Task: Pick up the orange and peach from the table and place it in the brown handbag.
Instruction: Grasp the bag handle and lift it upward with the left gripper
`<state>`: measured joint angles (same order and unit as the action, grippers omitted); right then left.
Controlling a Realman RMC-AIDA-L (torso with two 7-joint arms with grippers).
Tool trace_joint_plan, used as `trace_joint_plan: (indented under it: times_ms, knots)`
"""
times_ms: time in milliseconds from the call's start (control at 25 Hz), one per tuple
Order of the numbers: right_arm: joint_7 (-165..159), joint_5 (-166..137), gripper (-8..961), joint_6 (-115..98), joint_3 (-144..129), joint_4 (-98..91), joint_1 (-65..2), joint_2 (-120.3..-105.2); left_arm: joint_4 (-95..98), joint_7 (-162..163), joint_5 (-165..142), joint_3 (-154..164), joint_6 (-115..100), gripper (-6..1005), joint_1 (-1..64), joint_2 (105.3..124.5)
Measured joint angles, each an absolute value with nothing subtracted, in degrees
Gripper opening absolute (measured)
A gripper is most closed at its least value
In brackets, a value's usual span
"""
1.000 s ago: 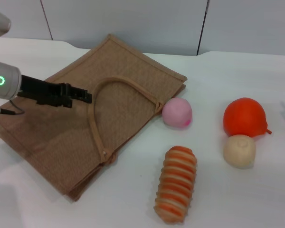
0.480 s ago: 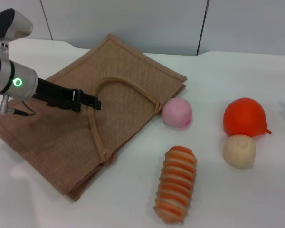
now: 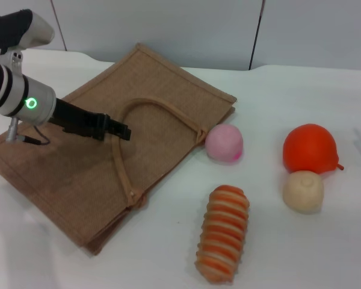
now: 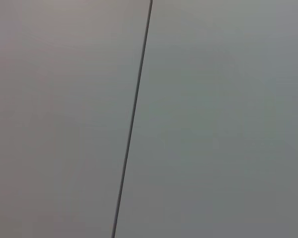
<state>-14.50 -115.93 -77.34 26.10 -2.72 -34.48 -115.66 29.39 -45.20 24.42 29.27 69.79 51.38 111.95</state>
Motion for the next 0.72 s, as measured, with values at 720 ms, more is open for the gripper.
trace_joint_plan:
  times_ms: [720]
  knots:
    - [-14.5, -115.9, 684, -77.3, 26.1, -2.7, -34.7, -115.67, 25.7, -45.3, 21.2, 29.3, 66.1, 763, 53.6, 112.02]
